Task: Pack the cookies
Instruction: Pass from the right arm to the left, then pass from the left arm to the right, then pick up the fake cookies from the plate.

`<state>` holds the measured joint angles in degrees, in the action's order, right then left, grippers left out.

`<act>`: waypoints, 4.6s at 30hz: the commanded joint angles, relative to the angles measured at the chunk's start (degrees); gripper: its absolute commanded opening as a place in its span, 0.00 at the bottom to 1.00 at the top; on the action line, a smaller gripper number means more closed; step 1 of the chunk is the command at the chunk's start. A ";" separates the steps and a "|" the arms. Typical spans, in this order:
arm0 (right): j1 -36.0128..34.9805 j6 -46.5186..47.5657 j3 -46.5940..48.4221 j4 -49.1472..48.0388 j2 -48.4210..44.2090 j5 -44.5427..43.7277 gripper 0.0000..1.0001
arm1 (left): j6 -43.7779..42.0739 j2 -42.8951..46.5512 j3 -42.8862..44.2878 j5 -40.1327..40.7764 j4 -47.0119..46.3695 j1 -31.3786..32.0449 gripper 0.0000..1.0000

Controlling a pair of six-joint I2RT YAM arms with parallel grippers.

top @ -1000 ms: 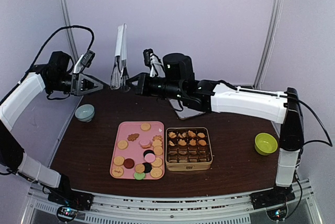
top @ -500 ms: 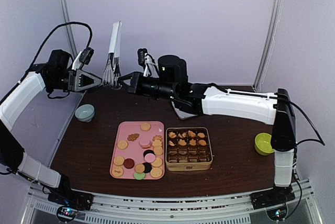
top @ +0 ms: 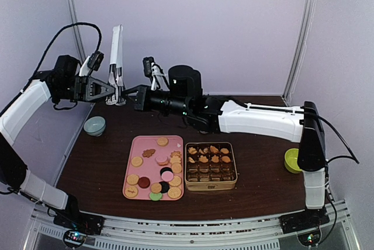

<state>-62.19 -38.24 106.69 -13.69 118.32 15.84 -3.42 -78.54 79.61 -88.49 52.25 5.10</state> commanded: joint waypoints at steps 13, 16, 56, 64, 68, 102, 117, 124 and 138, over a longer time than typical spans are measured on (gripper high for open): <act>10.29 3.20 -4.86 -1.31 -6.02 27.74 0.74 | -18.64 1.64 -2.69 8.35 12.77 0.84 0.00; 12.68 2.83 -3.26 1.00 -5.47 36.24 0.76 | -34.23 -1.26 0.00 14.47 26.83 3.64 0.00; 9.62 6.96 11.33 12.34 3.59 40.06 0.52 | -52.85 -5.49 0.79 23.76 42.58 8.83 0.00; 9.51 4.77 16.68 12.46 6.37 41.45 0.47 | -53.52 -5.70 0.72 24.35 42.58 8.87 0.00; 8.88 4.48 15.78 12.10 6.38 39.36 0.50 | -53.46 -6.04 1.19 24.47 42.58 8.83 0.00; 3.24 22.01 -16.71 14.99 -15.14 4.90 0.24 | -27.28 4.45 -0.66 55.35 16.69 -8.39 0.87; -2.83 28.15 -15.29 19.59 -10.97 -13.26 0.27 | -20.86 11.18 -8.42 75.83 3.80 -11.41 0.98; -4.06 28.44 -19.13 18.30 -12.95 -16.81 0.29 | -21.61 9.79 -10.03 68.21 5.25 -11.49 0.98; -6.27 25.70 -27.75 13.07 -16.23 -20.29 0.34 | -24.17 9.87 -12.57 60.58 5.93 -11.41 0.98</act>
<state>-67.51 -11.18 80.14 2.90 105.27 -2.46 -26.28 -68.58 67.61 -24.69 59.55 -6.02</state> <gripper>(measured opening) 0.335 0.978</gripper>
